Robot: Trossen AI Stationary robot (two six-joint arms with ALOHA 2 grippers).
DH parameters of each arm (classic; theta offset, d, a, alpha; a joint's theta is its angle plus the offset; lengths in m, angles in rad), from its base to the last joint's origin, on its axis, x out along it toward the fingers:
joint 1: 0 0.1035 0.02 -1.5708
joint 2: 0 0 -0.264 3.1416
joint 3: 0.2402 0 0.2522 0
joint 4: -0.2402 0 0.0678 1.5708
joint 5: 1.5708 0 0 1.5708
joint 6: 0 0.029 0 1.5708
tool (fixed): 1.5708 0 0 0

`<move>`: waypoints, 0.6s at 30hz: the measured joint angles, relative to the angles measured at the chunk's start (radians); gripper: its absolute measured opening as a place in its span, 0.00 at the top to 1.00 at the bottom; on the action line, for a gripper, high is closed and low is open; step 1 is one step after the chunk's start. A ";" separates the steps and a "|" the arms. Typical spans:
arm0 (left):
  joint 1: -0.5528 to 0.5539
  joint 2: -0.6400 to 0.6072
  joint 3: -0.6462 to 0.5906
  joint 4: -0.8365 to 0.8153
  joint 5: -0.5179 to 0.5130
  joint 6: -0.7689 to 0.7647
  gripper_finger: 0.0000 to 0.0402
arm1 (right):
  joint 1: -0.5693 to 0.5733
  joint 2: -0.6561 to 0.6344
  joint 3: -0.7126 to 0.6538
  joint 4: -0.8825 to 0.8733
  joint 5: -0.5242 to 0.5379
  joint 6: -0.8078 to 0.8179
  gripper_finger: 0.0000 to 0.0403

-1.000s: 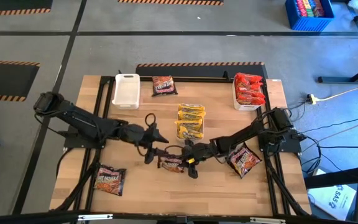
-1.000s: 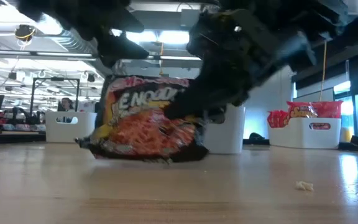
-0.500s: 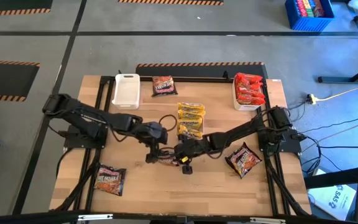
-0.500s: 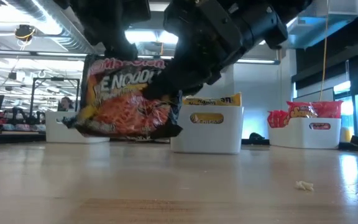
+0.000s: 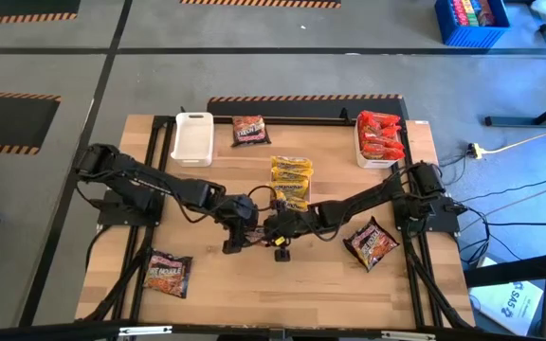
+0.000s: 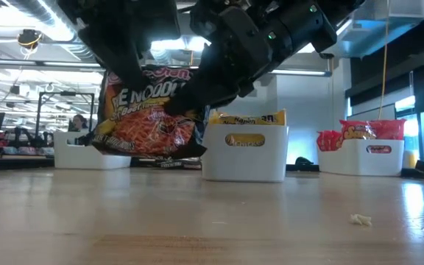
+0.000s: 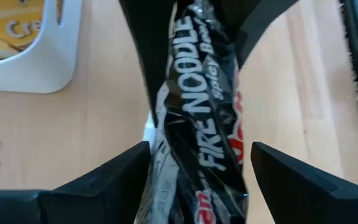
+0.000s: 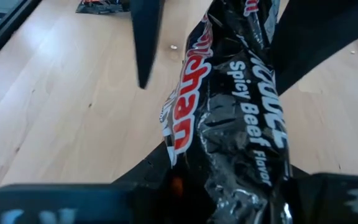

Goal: Sort Maruchan noodles
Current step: Put the black noodle pack into the white left bin

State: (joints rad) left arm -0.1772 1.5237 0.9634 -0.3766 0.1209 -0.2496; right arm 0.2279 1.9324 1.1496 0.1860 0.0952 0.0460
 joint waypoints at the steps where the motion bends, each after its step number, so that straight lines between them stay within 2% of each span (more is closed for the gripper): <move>1: 0.000 0.004 0.000 0.000 -0.008 0.000 0.32 | 0.000 0.000 0.000 0.001 0.000 0.000 0.74; 5: 0.000 0.010 0.001 -0.001 -0.025 0.001 0.40 | 0.000 0.000 -0.001 0.003 0.000 0.002 0.74; 13: 0.000 0.010 0.000 -0.001 -0.050 0.045 0.63 | 0.000 0.000 -0.001 0.006 0.001 0.001 0.71; 18: 0.000 0.010 0.000 -0.003 -0.056 0.069 0.71 | 0.000 0.000 -0.001 0.007 0.001 -0.005 0.61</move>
State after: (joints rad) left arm -0.1776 1.5333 0.9637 -0.3793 0.0650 -0.1805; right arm 0.2283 1.9327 1.1484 0.1934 0.0959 0.0412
